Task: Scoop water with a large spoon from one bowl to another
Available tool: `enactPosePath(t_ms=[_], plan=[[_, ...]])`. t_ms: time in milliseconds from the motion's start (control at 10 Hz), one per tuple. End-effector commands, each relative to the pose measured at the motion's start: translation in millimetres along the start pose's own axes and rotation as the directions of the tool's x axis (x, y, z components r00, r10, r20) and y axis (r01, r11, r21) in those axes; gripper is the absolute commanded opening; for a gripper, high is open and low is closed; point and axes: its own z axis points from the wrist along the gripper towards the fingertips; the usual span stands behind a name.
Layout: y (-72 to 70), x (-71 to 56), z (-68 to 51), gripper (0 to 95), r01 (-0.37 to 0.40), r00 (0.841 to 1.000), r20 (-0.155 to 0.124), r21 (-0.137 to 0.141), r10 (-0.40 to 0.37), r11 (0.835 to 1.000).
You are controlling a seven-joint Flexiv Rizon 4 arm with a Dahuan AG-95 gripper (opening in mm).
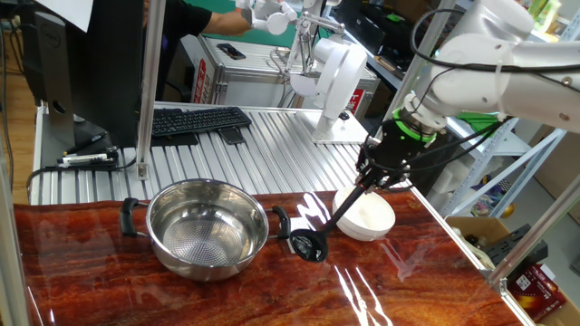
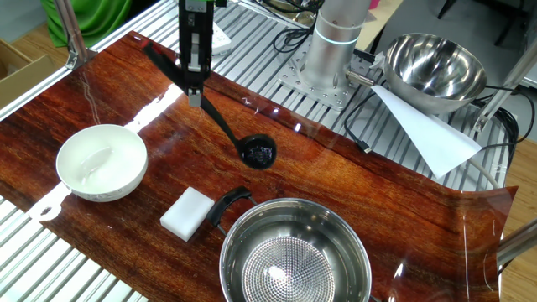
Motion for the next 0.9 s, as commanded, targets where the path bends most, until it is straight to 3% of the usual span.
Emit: enactPosePath(t_ms=[100, 500, 900], plan=[[-9.9, -8.3, 1.3, 0.0, -0.053, 0.998, -0.016, -0.008, 0.053, 0.999], [-23.9, -24.0, 10.1, 0.0, -0.188, 0.982, -0.012, -0.014, 0.188, 0.982], [-39.0, -31.0, 10.4, 0.0, -0.253, 0.968, -0.001, -0.011, 0.253, 0.967]])
